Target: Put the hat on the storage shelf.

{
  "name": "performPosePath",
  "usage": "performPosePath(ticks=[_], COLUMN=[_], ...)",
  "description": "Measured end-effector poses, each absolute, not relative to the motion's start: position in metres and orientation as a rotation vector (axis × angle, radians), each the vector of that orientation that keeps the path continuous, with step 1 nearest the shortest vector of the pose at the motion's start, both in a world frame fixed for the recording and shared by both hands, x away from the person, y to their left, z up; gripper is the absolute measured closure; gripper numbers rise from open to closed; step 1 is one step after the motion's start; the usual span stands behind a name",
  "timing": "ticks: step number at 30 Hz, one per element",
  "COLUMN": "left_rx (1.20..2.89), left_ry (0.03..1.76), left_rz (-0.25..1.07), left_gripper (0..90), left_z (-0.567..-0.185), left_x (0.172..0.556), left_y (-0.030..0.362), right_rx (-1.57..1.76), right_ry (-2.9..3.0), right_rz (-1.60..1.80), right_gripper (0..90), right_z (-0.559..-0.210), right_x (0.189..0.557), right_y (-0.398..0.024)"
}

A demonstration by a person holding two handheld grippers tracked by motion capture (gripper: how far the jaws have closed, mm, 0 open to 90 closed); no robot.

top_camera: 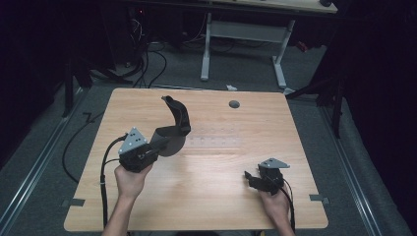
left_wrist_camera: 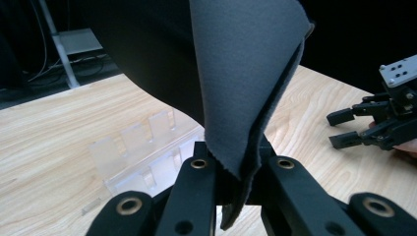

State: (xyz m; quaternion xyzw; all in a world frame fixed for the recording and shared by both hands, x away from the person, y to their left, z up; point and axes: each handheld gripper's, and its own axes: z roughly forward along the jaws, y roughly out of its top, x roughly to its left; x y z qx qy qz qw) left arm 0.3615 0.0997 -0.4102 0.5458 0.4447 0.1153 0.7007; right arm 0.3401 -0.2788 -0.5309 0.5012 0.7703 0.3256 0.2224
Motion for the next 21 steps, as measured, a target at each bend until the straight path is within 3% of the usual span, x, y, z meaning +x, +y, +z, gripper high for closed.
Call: performPosePath(ticks=[21], left_rx=[1.163], left_ry=[1.032], left_rz=[0.329], left_gripper=[86.3], left_z=[-0.402], left_x=[0.39], left_y=[0.109], right_rx=[1.385], right_ry=[2.13], right_rz=[0.899], right_gripper=[34.6], right_z=[-0.531], right_x=[0.34], right_y=[-0.279])
